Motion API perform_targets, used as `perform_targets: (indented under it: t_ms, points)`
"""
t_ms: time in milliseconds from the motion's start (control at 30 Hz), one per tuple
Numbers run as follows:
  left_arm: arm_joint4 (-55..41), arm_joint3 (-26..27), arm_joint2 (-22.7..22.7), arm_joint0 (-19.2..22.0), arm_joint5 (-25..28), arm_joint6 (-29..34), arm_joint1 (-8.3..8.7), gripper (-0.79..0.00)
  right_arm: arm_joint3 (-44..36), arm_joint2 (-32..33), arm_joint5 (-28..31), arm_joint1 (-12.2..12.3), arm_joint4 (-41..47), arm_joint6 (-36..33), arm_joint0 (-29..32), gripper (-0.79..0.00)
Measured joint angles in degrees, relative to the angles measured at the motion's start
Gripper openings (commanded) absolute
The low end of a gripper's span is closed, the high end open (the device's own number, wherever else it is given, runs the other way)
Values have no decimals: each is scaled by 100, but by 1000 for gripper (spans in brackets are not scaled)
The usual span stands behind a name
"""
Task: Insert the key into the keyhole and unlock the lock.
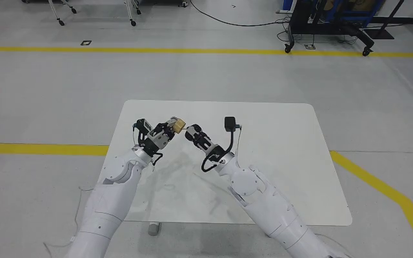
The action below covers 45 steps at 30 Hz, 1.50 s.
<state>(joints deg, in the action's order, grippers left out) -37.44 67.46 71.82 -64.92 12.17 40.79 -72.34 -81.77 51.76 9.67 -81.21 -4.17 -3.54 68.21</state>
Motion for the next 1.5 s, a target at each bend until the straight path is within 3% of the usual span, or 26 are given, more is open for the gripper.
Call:
perform_targets:
  t_ms: [1200,1500]
  points:
    - [-29,-44,-40,29,-140,82,-47,-785,70,76,-36,-149,-381,75,56,-785]
    - [-152,-101,31,40,-205,28,-54,-785,45,22,-4,-185,-373,-179,63,-785]
